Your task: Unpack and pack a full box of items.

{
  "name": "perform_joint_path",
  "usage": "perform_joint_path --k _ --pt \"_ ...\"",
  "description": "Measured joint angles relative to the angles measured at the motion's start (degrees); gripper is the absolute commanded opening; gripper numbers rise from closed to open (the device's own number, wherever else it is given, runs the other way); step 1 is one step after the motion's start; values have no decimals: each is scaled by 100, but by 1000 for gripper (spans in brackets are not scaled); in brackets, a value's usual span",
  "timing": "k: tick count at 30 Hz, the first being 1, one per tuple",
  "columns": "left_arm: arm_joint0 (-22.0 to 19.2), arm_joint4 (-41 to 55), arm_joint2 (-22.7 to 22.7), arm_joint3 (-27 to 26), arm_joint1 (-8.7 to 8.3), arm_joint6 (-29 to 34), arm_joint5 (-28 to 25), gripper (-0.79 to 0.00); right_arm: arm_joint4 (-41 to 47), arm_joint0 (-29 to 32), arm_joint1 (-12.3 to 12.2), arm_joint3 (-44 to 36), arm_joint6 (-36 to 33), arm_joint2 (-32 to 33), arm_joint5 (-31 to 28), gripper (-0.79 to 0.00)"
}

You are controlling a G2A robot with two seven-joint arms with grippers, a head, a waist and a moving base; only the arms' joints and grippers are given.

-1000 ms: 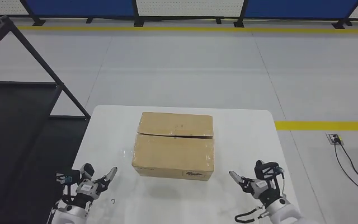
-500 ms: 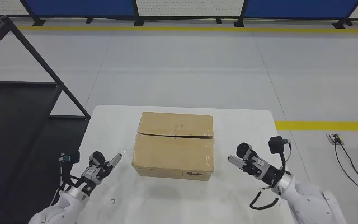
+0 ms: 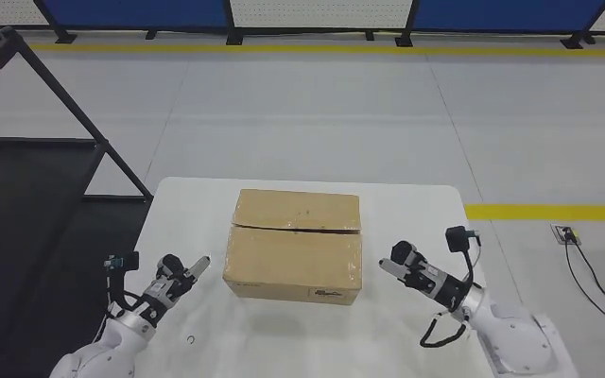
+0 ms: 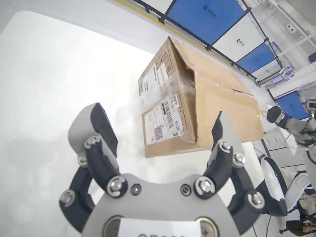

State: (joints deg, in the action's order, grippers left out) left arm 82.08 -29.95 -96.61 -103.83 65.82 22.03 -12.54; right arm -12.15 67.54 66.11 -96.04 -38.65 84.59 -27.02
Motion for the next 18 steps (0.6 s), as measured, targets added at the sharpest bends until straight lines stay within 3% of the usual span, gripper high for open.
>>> perform_joint_path --k 9,18 --pt "-292 342 92 137 -1 154 185 0 1032 -1312 109 1593 -541 -815 -407 0" --pt "-279 443 71 229 -17 198 196 0 2851 -1883 119 2372 -2009 -1103 -1199 0"
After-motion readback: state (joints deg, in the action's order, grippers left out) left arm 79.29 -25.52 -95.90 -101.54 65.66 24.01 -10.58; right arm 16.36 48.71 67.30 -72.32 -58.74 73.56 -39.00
